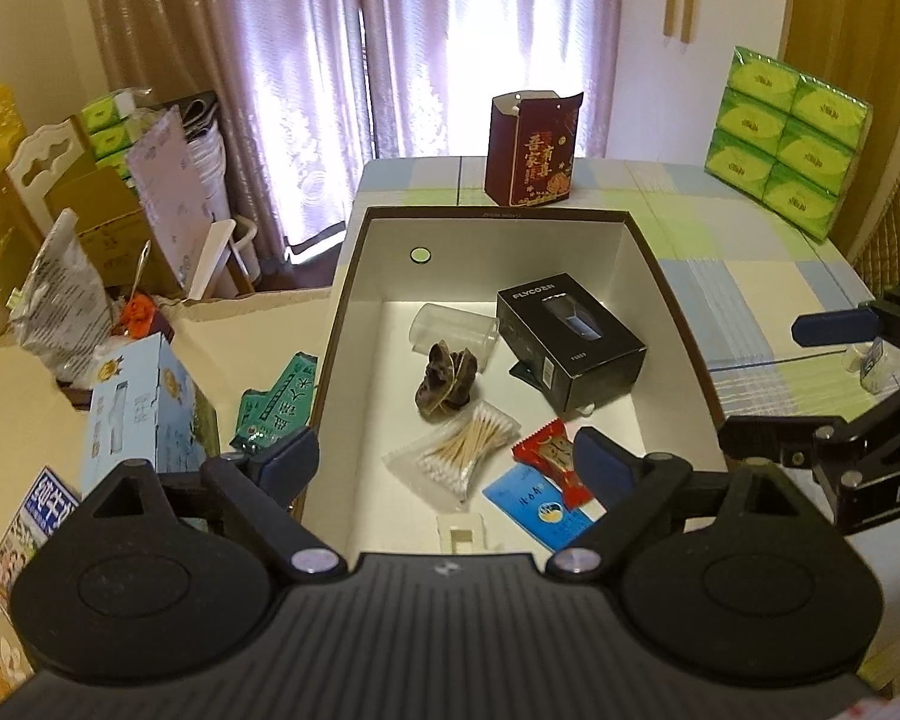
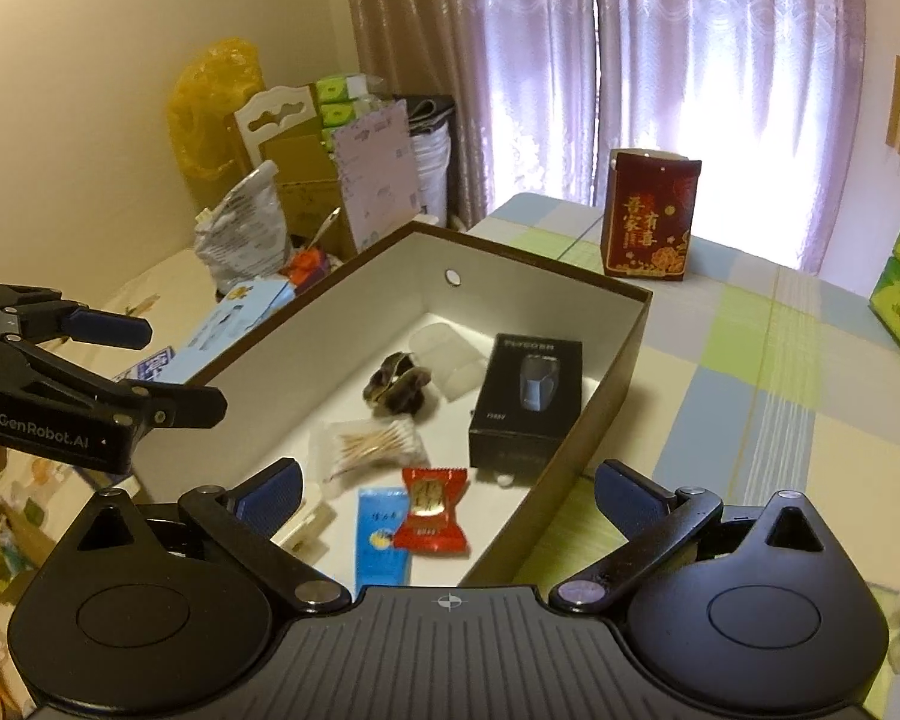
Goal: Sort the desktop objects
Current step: 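Withdraw both tools from the box toward the pill bottle and floss case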
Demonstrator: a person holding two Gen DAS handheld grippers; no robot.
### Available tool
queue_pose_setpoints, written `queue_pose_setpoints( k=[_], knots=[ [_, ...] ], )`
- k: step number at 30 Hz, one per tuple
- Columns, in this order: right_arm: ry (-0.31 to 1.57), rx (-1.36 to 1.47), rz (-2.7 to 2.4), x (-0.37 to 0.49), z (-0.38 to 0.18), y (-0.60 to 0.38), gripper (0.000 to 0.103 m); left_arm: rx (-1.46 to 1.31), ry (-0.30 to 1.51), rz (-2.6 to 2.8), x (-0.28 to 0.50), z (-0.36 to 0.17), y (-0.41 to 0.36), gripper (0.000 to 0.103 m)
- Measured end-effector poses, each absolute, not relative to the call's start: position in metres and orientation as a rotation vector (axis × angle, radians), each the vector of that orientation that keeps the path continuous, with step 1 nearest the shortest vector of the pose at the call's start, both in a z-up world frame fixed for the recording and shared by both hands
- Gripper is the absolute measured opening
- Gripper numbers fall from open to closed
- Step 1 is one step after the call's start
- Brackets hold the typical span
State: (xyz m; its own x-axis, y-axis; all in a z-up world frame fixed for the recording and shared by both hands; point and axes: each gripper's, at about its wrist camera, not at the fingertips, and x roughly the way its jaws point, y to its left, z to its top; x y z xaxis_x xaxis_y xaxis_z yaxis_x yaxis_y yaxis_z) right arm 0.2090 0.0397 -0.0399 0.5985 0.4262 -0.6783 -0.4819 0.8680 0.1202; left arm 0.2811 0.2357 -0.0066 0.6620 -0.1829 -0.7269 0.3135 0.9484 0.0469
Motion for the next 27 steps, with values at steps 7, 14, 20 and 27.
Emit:
queue_pose_setpoints(
  k=[7,14,20,27],
  knots=[
    [0.759,-0.09,0.573,0.191,-0.033,0.025,0.101,0.144,0.795,-0.234,0.251,0.001,0.228,0.09],
    [0.793,-0.119,0.654,0.174,-0.037,0.004,0.101,0.117,0.831,-0.205,0.216,-0.006,0.213,0.091],
    [0.847,-0.11,0.694,0.164,-0.049,-0.022,0.101,0.092,0.886,-0.185,0.191,-0.017,0.194,0.091],
    [0.912,-0.1,0.715,0.147,-0.063,-0.056,0.101,0.088,0.932,-0.213,0.168,-0.026,0.155,0.09]
  ],
)
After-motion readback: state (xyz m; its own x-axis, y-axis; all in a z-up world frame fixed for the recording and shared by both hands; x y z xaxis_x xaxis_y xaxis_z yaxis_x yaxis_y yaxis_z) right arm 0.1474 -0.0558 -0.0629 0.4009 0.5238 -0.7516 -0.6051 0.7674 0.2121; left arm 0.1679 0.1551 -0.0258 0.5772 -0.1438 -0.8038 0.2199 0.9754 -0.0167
